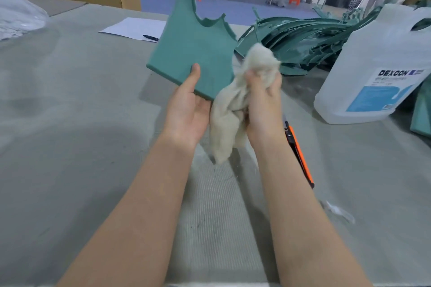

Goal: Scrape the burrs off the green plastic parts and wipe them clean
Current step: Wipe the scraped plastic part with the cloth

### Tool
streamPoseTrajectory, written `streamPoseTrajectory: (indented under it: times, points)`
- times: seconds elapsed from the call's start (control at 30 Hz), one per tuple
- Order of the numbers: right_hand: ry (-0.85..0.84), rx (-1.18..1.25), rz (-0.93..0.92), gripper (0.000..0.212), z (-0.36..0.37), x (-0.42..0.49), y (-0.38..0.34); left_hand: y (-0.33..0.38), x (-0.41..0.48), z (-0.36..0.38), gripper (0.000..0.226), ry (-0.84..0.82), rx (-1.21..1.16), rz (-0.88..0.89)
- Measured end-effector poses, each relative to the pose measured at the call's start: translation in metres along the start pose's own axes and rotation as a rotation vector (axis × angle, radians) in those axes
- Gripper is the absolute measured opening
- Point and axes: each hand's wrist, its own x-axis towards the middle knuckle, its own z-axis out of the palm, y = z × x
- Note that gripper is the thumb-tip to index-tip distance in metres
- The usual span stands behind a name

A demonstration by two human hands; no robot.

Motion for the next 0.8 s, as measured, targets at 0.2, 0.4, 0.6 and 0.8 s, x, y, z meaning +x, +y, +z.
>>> streamPoseTrajectory:
  times: [0.2, 0.4, 0.6, 0.8]
  points:
    - [-0.122, -0.375, -0.182, 0.043, 0.02, -0.009, 0.022, -0.001, -0.004, 0.005, 0.033, 0.012, -0.068, -0.012]
    - [0.17, -0.4, -0.233, 0.018, 0.005, 0.001, 0.017, -0.012, -0.009, 0.013, 0.034, -0.125, 0.017, -0.104]
    - [0.083, -0.409, -0.225, 0.026, -0.02, 0.013, 0.008, 0.02, -0.005, -0.005, 0.054, -0.29, 0.047, -0.158]
    - [-0.022, -0.491, -0.286, 0.031, -0.031, 0.015, 0.006, 0.029, -0.002, -0.018, 0.043, -0.217, 0.142, -0.238]
